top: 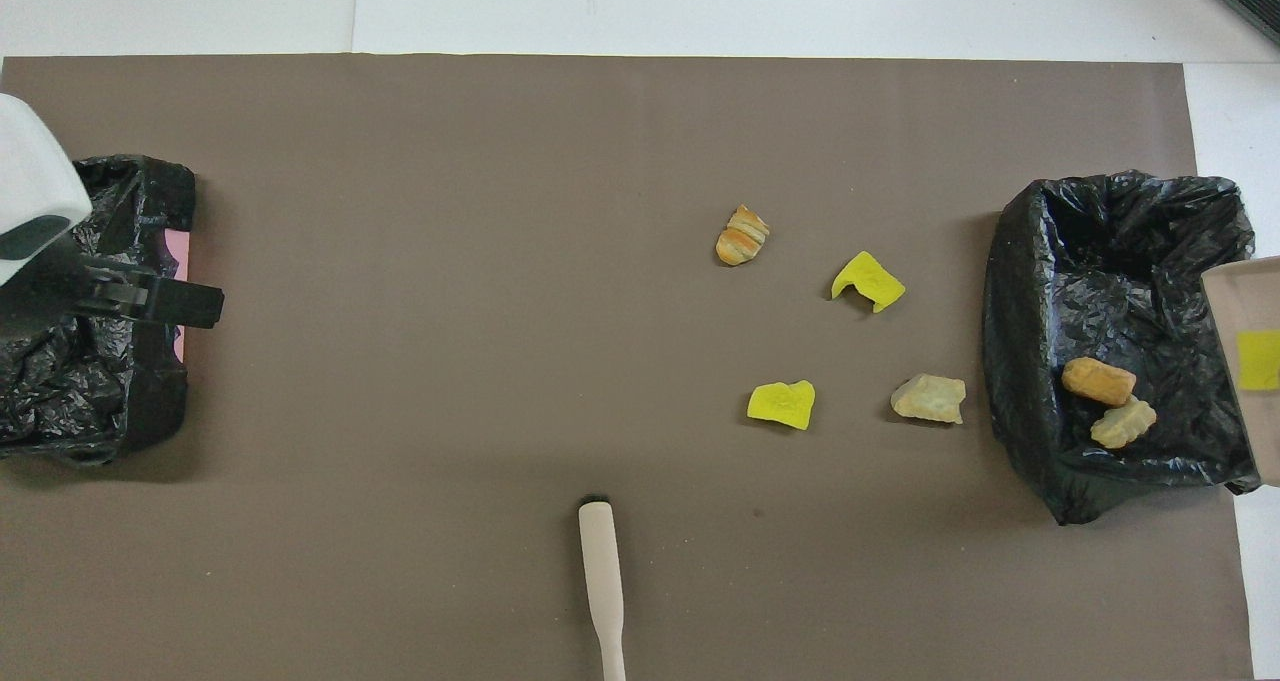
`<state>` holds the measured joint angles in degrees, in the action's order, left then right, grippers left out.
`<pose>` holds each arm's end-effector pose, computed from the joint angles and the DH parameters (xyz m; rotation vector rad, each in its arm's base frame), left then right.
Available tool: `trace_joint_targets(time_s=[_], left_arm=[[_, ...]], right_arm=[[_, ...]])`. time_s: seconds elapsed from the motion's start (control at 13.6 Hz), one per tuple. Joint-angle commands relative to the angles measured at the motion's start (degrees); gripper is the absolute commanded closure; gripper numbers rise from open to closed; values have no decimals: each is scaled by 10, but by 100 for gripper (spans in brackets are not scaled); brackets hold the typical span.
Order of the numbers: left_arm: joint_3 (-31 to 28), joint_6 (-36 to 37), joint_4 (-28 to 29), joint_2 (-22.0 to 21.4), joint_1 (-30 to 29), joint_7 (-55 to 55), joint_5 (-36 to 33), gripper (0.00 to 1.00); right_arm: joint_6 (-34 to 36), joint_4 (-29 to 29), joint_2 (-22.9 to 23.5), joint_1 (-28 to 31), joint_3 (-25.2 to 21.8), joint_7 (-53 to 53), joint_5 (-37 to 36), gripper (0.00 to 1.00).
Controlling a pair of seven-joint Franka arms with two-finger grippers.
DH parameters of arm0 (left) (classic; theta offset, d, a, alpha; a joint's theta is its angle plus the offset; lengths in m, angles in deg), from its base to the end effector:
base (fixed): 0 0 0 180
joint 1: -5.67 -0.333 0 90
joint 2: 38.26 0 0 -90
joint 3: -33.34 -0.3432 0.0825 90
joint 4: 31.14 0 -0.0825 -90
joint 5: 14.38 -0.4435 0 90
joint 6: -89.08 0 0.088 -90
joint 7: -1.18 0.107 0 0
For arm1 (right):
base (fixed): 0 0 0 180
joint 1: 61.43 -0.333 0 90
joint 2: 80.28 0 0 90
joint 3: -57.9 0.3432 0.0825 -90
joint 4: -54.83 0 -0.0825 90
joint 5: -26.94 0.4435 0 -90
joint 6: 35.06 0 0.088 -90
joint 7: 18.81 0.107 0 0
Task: Sweep and dump trash in bin
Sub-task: 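Tip the dustpan over the bin with the right gripper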
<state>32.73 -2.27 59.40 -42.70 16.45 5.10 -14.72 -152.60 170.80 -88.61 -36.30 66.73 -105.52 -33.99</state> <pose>0.5809 -0.1033 0.6955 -3.1145 0.3847 -0.1441 0.5574 -0.2080 0.5650 1.5131 1.6858 -0.8523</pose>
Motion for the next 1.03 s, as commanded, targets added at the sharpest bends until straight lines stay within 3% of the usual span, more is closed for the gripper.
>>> trace_joint_targets(time_s=[0.0,0.37,0.96], left_arm=[[5,47,-67,42,-11,9,-9,0],[22,48,-66,40,-35,8,-6,0],[48,67,-58,28,-51,5,-7,0]], right_arm=[[-21,18,-33,-6,2,10,-47,100],[-22,19,-45,-17,3,8,-65,100],[22,18,-38,-69,5,5,220,100]])
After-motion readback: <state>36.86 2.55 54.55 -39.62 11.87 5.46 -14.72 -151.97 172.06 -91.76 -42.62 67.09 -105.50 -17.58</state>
